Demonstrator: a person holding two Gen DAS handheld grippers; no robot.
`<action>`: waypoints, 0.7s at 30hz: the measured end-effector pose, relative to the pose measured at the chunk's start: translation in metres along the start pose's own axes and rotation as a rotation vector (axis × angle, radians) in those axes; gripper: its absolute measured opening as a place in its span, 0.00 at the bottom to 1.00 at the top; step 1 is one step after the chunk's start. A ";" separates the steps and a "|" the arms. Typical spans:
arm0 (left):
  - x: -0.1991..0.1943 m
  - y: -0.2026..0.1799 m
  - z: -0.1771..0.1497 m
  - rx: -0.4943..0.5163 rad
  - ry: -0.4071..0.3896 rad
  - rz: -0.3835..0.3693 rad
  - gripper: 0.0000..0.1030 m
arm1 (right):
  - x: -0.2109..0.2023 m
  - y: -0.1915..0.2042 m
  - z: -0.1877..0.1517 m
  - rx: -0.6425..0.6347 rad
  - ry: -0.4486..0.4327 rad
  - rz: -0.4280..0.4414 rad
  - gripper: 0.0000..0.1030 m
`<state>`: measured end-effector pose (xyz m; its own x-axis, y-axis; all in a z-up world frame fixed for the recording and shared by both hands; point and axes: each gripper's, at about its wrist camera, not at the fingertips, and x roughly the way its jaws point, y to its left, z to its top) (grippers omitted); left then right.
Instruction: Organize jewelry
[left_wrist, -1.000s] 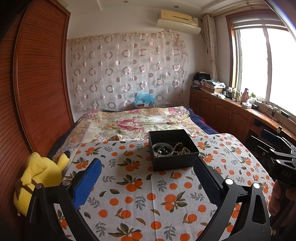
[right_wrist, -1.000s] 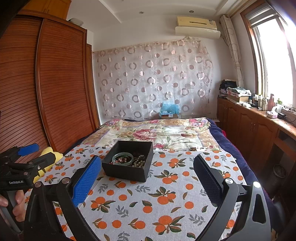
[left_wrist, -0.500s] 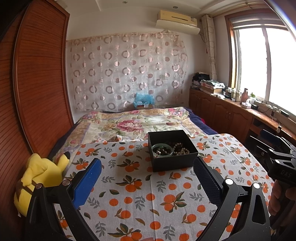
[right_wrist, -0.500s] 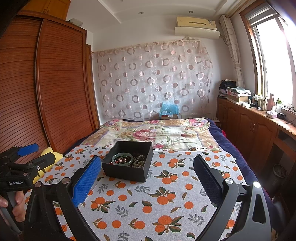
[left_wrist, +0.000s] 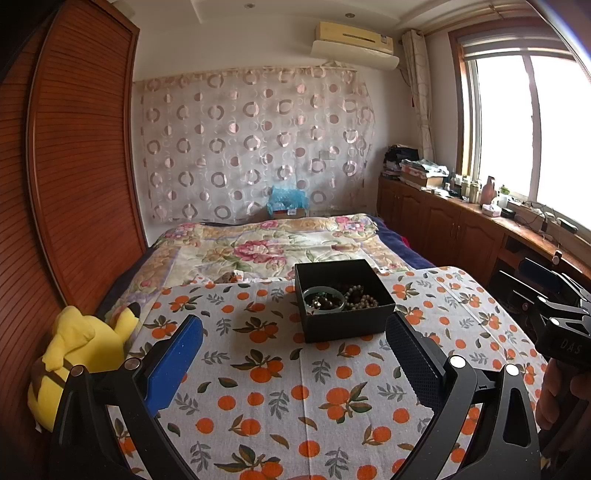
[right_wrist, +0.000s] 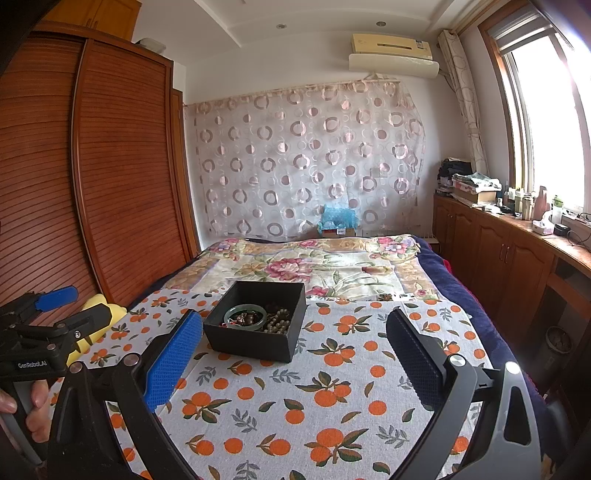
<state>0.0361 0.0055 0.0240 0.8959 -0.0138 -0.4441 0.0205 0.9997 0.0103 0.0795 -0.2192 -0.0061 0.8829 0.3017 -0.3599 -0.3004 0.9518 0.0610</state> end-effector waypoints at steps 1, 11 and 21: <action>0.000 0.000 0.000 -0.001 0.000 0.000 0.93 | -0.001 -0.001 0.000 0.001 0.000 -0.001 0.97; 0.000 0.000 -0.001 -0.001 -0.001 0.000 0.93 | 0.000 -0.001 0.000 0.000 -0.001 0.000 0.97; 0.001 -0.001 0.000 -0.001 0.003 -0.001 0.93 | 0.000 -0.001 -0.001 0.000 -0.001 0.000 0.97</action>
<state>0.0367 0.0046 0.0240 0.8944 -0.0151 -0.4469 0.0214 0.9997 0.0090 0.0791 -0.2200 -0.0069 0.8832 0.3019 -0.3590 -0.3004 0.9518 0.0615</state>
